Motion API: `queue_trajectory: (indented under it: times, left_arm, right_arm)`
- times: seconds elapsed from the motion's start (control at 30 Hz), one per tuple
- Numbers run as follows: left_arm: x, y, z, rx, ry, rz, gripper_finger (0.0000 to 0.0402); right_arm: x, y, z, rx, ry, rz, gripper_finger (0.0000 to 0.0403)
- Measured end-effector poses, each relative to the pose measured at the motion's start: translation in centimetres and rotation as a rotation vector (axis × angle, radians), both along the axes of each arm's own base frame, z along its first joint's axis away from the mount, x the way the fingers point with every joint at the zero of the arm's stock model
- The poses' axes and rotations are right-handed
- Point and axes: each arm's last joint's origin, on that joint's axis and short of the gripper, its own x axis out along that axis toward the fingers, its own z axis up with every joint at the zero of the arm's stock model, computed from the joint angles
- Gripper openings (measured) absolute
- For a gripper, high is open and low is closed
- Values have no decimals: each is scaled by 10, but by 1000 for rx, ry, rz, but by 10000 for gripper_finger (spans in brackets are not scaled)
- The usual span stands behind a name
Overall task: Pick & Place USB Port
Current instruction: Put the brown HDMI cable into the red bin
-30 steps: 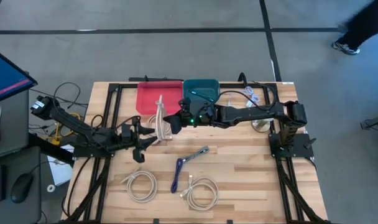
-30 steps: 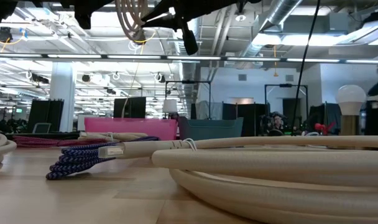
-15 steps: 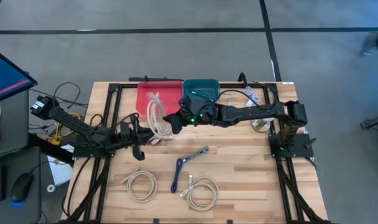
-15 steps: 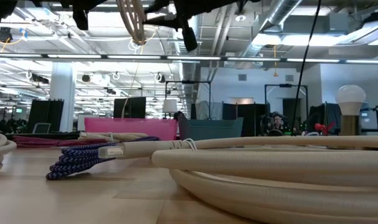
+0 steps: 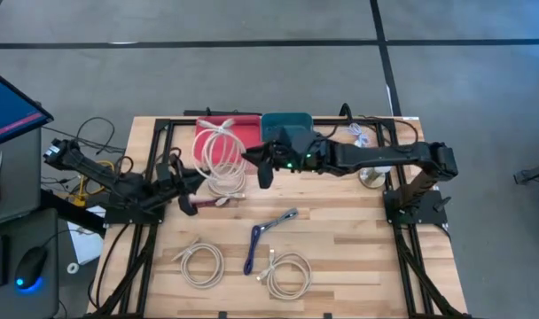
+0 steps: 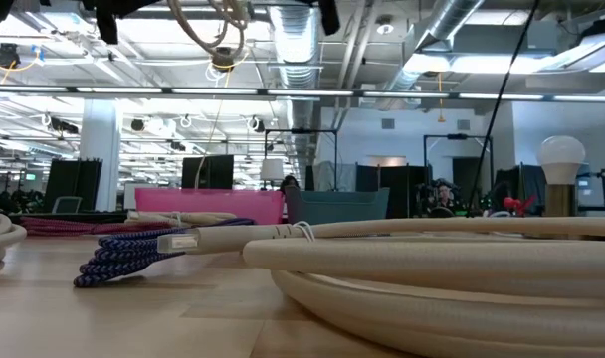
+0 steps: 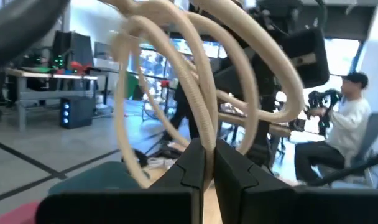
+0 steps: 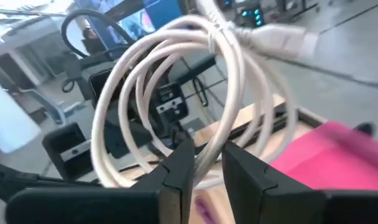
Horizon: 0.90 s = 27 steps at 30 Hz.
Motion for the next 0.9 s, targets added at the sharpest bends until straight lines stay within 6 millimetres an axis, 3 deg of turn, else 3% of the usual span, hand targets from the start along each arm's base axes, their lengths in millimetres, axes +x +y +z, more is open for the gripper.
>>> queue_trajectory:
  times: [0.23, 0.57, 0.73, 0.9]
  left_arm:
    - [-10, 7, 6, -6, -21, 79, 15]
    - [-8, 15, 0, 13, 47, 172, 14]
    - [-5, 22, -5, -26, 67, 214, 14]
    - [0, 32, -10, -49, 75, 192, 14]
  right_arm:
    - [-25, 0, 11, -26, 109, -44, 71]
    - [-32, 0, 7, -87, 207, -51, 71]
    - [-54, 13, 33, -179, 149, 0, 71]
    - [-89, 25, 56, -245, 142, -43, 71]
